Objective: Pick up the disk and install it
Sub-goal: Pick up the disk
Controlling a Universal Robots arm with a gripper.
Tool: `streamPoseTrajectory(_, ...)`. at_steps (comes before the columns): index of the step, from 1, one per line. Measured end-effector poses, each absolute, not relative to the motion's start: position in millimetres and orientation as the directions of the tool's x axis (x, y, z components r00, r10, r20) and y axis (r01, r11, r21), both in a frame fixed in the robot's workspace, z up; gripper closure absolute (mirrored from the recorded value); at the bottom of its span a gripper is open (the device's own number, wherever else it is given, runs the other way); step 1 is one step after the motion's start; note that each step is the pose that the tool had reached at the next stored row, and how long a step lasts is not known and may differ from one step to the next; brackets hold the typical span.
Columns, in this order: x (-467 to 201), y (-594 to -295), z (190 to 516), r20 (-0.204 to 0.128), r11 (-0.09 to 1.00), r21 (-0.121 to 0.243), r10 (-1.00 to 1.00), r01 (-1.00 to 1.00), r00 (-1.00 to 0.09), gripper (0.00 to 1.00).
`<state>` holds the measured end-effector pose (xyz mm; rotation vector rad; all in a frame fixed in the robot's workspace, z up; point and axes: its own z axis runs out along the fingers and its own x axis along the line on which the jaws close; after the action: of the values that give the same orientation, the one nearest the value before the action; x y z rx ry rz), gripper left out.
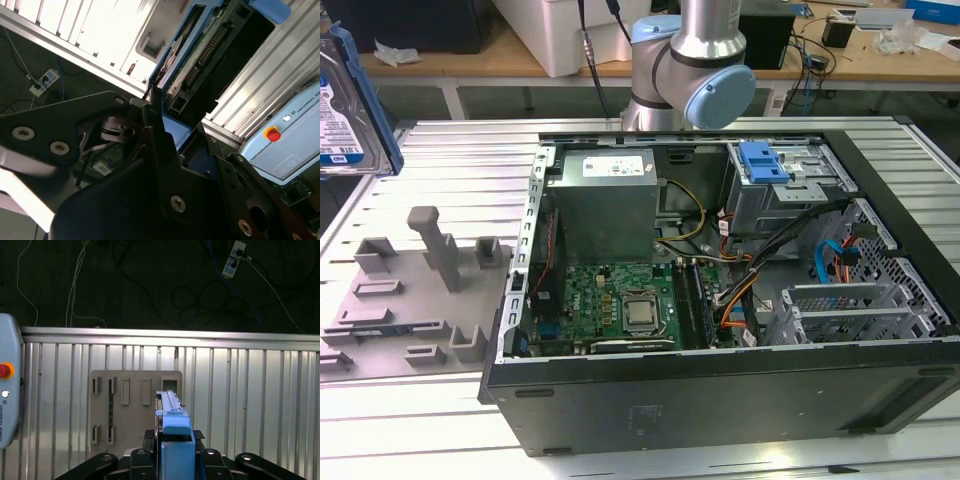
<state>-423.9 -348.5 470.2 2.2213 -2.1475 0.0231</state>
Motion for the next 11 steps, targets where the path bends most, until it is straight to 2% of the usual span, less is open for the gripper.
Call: streamPoseTrajectory(11, -417.0, -349.0, 471.3, 0.047, -0.033, 0.027, -0.998, -0.999, 0.034, 0.63)
